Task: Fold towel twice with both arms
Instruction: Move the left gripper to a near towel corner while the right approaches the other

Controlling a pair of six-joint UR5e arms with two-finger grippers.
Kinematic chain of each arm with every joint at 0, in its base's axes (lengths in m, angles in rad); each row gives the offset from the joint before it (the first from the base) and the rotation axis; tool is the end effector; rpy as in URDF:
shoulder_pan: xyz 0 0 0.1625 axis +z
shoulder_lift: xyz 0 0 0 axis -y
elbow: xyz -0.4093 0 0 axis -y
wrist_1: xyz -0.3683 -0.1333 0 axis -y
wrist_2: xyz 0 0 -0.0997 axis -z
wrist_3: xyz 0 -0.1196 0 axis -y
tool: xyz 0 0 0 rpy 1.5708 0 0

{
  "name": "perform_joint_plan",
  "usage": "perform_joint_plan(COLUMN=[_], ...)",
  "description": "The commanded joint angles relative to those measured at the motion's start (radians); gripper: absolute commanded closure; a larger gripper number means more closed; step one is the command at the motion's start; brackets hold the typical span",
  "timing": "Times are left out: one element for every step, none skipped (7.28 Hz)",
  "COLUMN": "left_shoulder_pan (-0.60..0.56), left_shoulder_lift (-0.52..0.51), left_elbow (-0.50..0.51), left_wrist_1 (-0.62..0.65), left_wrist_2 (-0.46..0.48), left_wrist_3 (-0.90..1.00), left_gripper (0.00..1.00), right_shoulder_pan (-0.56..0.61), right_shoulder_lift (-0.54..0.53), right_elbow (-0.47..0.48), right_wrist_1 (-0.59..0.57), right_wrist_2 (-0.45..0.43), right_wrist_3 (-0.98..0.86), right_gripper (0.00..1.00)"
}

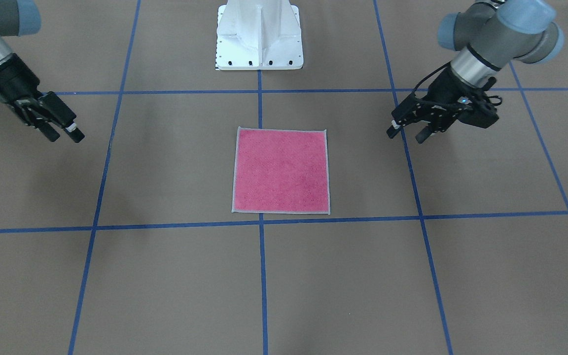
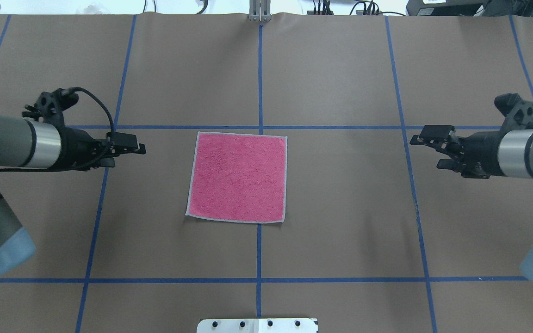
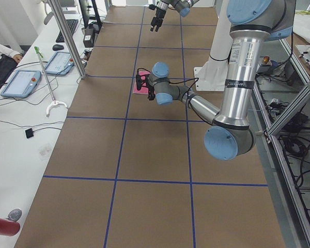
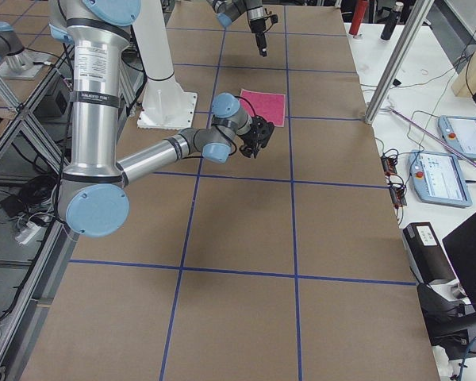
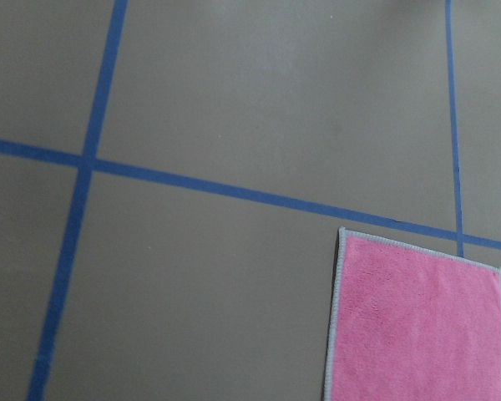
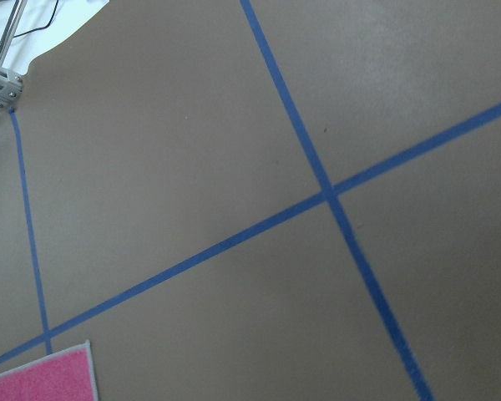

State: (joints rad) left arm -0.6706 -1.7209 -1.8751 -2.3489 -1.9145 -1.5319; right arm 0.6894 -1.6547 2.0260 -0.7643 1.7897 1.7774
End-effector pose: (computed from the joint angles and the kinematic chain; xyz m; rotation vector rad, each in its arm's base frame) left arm 0.3586 -0.4031 0.3489 0.1439 1.2518 -0.3348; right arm -0.2828 -0.3722 0.3893 0.0949 -1.2093 0.6577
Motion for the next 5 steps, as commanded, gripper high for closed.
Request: perform_joint_plan(left_shoulder_pan=[0.161, 0.213, 0.245, 0.258, 0.263], left_shoulder_lift=[-0.052, -0.061, -0.072, -0.081, -0.107], left_elbow=[0.011, 0.017, 0.024, 0.043, 0.077], left_wrist_1=[0.000, 0.002, 0.005, 0.005, 0.005], left_wrist_2=[0.168, 0.227, 0.262, 0.276, 0.279], left_wrist_3=[-0.154, -0.207, -0.252, -0.273, -0.287], left_gripper=[0.00, 0.00, 0.01, 0.03, 0.04], right_shoulder_pan=[-0.199, -0.247, -0.299, -0.332, -0.352], right_shoulder_lift=[0.036, 0.044, 0.058, 0.122, 0.225], right_elbow=[0.017, 0.017, 0.014, 0.017, 0.016], right_wrist_1=[-0.012, -0.012, -0.015, -0.114, -0.266], right_wrist_2=[-0.212, -0.245, -0.304, -0.353, -0.374], right_wrist_3=[0.225, 0.306, 0.350, 0.381, 0.401], right_gripper=[0.06, 0.06, 0.06, 0.06, 0.06])
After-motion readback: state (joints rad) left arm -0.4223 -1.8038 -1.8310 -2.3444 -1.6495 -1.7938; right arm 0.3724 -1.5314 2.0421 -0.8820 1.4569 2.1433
